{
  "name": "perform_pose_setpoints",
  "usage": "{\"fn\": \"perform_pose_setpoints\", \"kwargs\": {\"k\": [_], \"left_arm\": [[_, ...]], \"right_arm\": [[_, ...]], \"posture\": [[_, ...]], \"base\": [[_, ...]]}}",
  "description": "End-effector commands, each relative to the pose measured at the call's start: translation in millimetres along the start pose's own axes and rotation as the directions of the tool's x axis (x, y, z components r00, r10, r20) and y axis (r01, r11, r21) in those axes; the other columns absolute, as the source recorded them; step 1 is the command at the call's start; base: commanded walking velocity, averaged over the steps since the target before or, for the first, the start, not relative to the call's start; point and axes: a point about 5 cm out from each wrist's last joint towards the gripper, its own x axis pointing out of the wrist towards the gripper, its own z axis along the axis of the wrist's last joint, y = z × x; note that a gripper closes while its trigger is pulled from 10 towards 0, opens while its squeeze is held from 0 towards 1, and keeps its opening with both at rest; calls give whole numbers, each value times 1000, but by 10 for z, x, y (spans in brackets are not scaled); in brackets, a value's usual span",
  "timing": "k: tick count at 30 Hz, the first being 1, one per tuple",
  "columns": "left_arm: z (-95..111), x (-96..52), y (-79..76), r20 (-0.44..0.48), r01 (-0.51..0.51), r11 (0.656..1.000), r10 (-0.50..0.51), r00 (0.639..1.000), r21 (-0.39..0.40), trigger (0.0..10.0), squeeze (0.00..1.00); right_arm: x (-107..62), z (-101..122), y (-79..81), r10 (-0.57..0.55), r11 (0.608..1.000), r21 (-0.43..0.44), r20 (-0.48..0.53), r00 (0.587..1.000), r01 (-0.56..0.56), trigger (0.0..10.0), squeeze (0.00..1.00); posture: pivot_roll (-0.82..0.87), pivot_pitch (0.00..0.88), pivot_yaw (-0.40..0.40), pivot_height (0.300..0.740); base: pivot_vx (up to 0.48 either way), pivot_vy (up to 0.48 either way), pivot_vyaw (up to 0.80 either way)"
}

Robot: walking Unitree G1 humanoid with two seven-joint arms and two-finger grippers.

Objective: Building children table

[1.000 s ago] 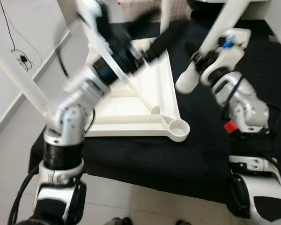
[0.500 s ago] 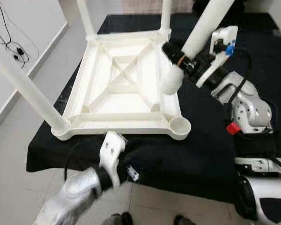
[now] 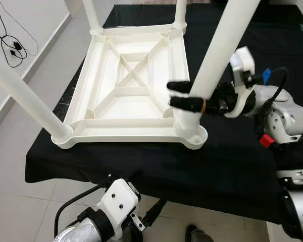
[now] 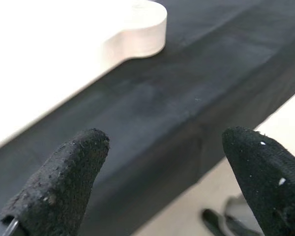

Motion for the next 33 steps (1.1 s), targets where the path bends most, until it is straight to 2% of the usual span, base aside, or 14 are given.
{"fn": "perform_pose_setpoints", "kwargs": {"k": [1,6,11,17,23,28,33], "left_arm": [[-18,-38,-29,-11,6,999,-6,1000,39,10000,0],[-17,-69,-58,7,-17,999,17,1000,38,10000,0],[-15,-97,-118,42,9,1000,-8,999,-5,10000,0],[-10,-104,-136,57,23,999,-22,998,-22,10000,0],[31,-133,-159,75,32,998,-29,997,-50,10000,0],[37,-149,-170,80,39,998,-34,996,-57,10000,0],[39,-169,-174,82,42,997,-37,996,-61,10000,0]], "right_arm": [[30,26,21,64,998,-12,-33,997,-64,10000,0],[13,51,5,111,994,-9,-52,992,-112,10000,0],[33,102,-7,159,987,-25,-42,986,-161,10000,0],[21,127,3,169,984,-45,-53,984,-172,10000,0],[-17,35,-12,126,986,-99,-114,986,-137,10000,0],[-57,1,-65,73,991,-101,-118,990,-85,10000,0],[-99,14,-57,73,992,-96,-114,991,-84,10000,0]], "posture": [[30,327,55,740],[33,322,56,740],[35,327,66,740],[40,337,68,740],[64,371,75,740],[74,379,73,740],[79,386,75,740]], "base": [[0,0,0],[0,0,0],[0,0,0],[0,0,0],[0,0,0],[0,0,0],[0,0,0]]}}
